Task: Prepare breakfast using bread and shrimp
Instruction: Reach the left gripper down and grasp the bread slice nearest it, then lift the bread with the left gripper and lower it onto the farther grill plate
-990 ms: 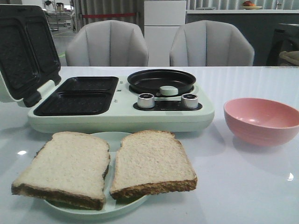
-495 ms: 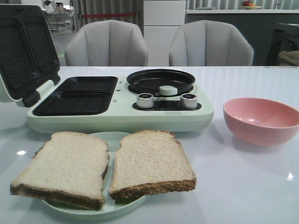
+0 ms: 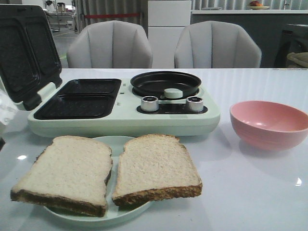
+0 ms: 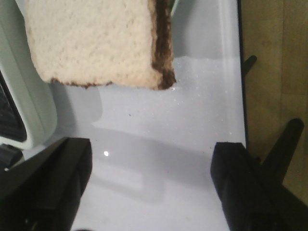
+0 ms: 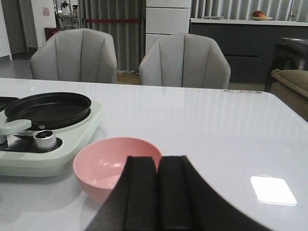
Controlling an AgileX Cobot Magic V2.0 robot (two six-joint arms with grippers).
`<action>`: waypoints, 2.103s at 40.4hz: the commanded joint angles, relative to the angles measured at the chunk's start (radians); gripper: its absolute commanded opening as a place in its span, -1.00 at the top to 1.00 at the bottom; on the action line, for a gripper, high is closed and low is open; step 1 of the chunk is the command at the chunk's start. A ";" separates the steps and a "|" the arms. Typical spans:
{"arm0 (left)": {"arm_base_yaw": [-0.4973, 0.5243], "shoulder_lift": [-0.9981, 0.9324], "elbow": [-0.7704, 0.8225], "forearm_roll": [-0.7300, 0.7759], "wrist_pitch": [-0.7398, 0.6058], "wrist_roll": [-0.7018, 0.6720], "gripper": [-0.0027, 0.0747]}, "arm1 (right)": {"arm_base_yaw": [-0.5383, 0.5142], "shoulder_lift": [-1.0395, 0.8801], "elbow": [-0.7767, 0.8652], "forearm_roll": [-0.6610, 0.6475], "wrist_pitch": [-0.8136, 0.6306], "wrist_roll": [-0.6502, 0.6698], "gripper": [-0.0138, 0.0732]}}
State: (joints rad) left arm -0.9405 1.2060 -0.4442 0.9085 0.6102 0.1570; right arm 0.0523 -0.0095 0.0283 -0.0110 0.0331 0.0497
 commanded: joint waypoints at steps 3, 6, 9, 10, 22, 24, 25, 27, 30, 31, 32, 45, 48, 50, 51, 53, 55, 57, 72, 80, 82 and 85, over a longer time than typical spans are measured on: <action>-0.023 0.051 -0.076 0.066 -0.010 -0.009 -0.55 | -0.005 -0.020 -0.002 -0.011 -0.102 -0.005 0.76; -0.023 0.087 -0.104 0.066 -0.010 -0.009 -0.55 | -0.005 -0.020 -0.002 -0.011 -0.102 -0.005 0.76; -0.023 0.125 -0.122 0.066 -0.010 -0.009 -0.55 | -0.005 -0.020 -0.002 -0.011 -0.102 -0.005 0.76; -0.025 0.135 -0.126 0.069 -0.006 -0.009 -0.55 | -0.005 -0.020 -0.002 -0.011 -0.102 -0.005 0.76; -0.061 0.227 -0.146 0.097 -0.019 -0.009 -0.55 | -0.005 -0.020 -0.002 -0.011 -0.102 -0.005 0.76; -0.061 0.243 -0.146 0.107 -0.016 -0.009 -0.55 | -0.005 -0.020 -0.002 -0.011 -0.102 -0.005 0.76; -0.061 0.248 -0.146 0.111 -0.014 -0.009 -0.55 | -0.005 -0.020 -0.002 -0.011 -0.102 -0.005 0.76; -0.061 0.260 -0.146 0.125 -0.005 -0.009 -0.55 | -0.005 -0.020 -0.002 -0.011 -0.102 -0.005 0.76; -0.061 0.271 -0.147 0.137 -0.001 -0.009 -0.51 | -0.005 -0.020 -0.002 -0.011 -0.102 -0.005 0.76; -0.061 0.274 -0.147 0.140 -0.001 -0.009 -0.49 | -0.005 -0.020 -0.002 -0.011 -0.102 -0.005 0.76; -0.061 0.277 -0.147 0.145 -0.001 -0.009 -0.45 | -0.005 -0.020 -0.002 -0.011 -0.102 -0.005 0.76; -0.057 0.326 -0.198 0.153 -0.003 -0.100 0.30 | -0.005 -0.020 -0.002 -0.011 -0.102 -0.005 0.76; -0.057 0.328 -0.202 0.151 0.003 -0.100 0.51 | -0.005 -0.020 -0.002 -0.011 -0.102 -0.005 0.76; -0.061 0.328 -0.202 0.151 0.016 -0.100 0.66 | -0.005 -0.020 -0.002 -0.011 -0.102 -0.005 0.76; -0.061 0.328 -0.202 0.145 0.028 -0.100 0.71 | -0.005 -0.020 -0.002 -0.011 -0.102 -0.005 0.76; -0.066 0.326 -0.202 0.145 0.054 -0.100 0.81 | -0.005 -0.020 -0.002 -0.011 -0.102 -0.005 0.76; -0.067 0.324 -0.202 0.137 0.086 -0.100 0.85 | -0.005 -0.020 -0.002 -0.011 -0.102 -0.005 0.76; -0.070 0.317 -0.202 0.126 0.115 -0.100 0.85 | -0.005 -0.020 -0.002 -0.011 -0.102 -0.005 0.76; -0.140 0.163 -0.202 0.086 0.140 -0.104 0.85 | -0.005 -0.020 -0.002 -0.011 -0.102 -0.005 0.76; -0.147 0.091 -0.204 0.120 0.182 -0.104 0.85 | -0.005 -0.020 -0.002 -0.011 -0.102 -0.005 0.76; -0.147 0.073 -0.214 0.137 0.195 -0.110 0.85 | -0.005 -0.020 -0.002 -0.011 -0.102 -0.005 0.76; -0.147 0.046 -0.232 0.164 0.205 -0.119 0.85 | -0.005 -0.020 -0.002 -0.011 -0.102 -0.005 0.76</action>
State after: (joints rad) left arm -1.0804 1.3061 -0.6316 1.0016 0.7825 0.0604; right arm 0.0523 -0.0095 0.0283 -0.0110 0.0331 0.0497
